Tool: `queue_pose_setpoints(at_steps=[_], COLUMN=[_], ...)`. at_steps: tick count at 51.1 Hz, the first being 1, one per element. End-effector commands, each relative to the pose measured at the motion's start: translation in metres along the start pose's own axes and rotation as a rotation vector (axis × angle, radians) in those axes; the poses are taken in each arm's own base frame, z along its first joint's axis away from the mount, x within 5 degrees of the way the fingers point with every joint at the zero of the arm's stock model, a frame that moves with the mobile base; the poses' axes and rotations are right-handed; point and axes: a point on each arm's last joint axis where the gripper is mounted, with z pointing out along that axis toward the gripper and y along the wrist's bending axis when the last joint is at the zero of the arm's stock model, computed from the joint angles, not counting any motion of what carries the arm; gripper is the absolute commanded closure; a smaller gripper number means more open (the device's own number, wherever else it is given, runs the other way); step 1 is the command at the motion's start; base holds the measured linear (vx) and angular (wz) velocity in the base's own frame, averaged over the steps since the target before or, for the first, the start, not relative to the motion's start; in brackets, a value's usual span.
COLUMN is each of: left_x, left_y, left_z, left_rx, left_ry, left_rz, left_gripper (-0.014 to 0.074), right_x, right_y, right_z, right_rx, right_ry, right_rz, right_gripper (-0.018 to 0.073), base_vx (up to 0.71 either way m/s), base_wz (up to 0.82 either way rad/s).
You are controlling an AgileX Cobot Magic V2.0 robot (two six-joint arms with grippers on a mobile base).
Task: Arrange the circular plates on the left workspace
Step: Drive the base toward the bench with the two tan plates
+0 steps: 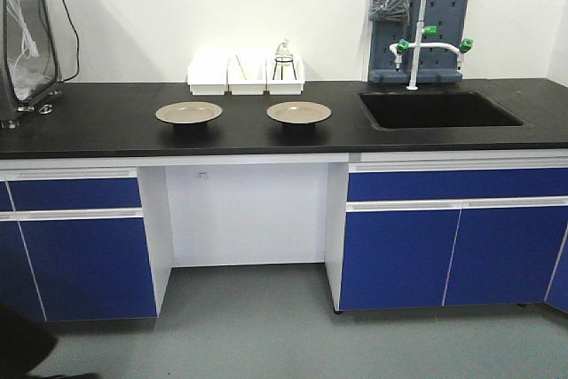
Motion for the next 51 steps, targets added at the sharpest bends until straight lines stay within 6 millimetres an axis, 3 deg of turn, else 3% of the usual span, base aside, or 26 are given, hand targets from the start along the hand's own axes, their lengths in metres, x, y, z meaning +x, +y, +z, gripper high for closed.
queue_pose_setpoints(at_steps=[1, 51], left_x=[-0.0015, -0.0015], left_y=[0.0005, 0.0005], left_z=[-0.0001, -0.0001], left_rx=[-0.006, -0.006], left_ry=[-0.078, -0.078], left_rz=[-0.021, -0.021], left_gripper=[0.0596, 0.0596], right_x=[-0.0005, -0.0005], right_y=[-0.0002, -0.0002], right_z=[-0.0008, -0.0008], right_rx=[0.009, 0.009], right_ry=[-0.069, -0.069], right_rz=[-0.013, -0.013], right_gripper=[0.0561, 0.0561], base_vx=[0.0, 0.05], base_wz=[0.0, 0.03])
